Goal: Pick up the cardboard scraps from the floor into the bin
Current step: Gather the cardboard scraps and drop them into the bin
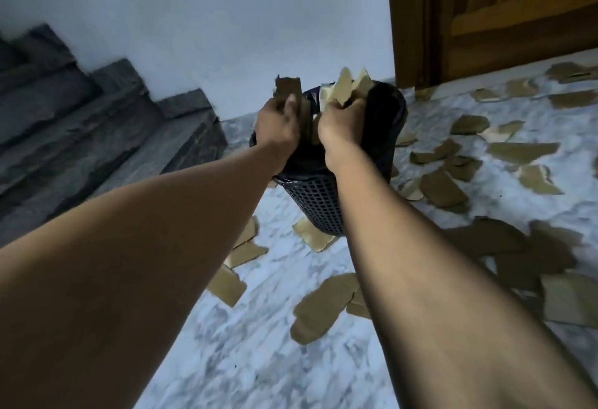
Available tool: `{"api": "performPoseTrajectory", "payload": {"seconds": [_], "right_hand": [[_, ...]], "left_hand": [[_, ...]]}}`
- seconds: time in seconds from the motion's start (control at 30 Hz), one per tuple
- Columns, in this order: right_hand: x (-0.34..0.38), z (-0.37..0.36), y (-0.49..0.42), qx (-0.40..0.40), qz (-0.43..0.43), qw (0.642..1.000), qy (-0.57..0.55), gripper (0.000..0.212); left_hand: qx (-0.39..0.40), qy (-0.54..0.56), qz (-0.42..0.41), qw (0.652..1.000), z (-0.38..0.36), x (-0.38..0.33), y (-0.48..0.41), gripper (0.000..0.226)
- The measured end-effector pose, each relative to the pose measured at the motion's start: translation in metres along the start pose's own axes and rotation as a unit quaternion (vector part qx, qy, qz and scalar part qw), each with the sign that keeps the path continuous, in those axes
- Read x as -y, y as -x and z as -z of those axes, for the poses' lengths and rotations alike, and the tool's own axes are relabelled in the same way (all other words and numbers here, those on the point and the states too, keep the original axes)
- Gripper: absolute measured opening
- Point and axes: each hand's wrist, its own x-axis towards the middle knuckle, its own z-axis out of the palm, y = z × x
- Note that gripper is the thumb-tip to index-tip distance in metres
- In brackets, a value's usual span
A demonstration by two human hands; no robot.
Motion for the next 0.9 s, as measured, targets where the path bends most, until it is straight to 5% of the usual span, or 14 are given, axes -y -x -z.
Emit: {"api": "performPoseTrajectory", "payload": {"seconds": [0.17,0.3,0.37,0.43,0.5,0.6,0.73,0.9], "right_hand": [[0.004,0.010,-0.012,0.070,0.025,0.993,0.090,0.055],[0.009,0.029,-0.014,0.052,0.155,0.960,0.227,0.034],[0.013,0.045,-0.015,-0.015,0.214,0.904,0.370,0.032],[0.011,0.070,-0.025,-0.066,0.189,0.870,0.451,0.046],[0.005,0.095,-0.038,-0.066,0.068,0.891,0.445,0.063],[-0.002,0.103,-0.043,0.027,-0.105,0.942,0.318,0.053],[0.009,0.083,-0.039,0.044,-0.117,0.971,0.204,0.044],[0.045,0.049,-0.030,0.130,-0.115,0.974,0.147,0.038]], "left_hand": [[0.070,-0.098,-0.014,0.993,0.000,0.002,-0.012,0.037],[0.034,-0.197,0.000,0.980,0.002,0.011,-0.003,0.041],[0.007,-0.211,0.119,0.970,0.008,0.023,0.002,0.064],[0.052,-0.078,0.313,0.945,0.008,0.032,0.009,0.073],[0.154,0.086,0.397,0.901,0.003,0.038,0.011,0.052],[0.188,0.176,0.346,0.902,0.000,0.045,-0.007,0.030],[0.206,0.203,0.287,0.913,0.018,0.018,-0.040,0.030],[0.125,0.288,0.222,0.923,0.046,0.008,-0.085,0.031]]}}
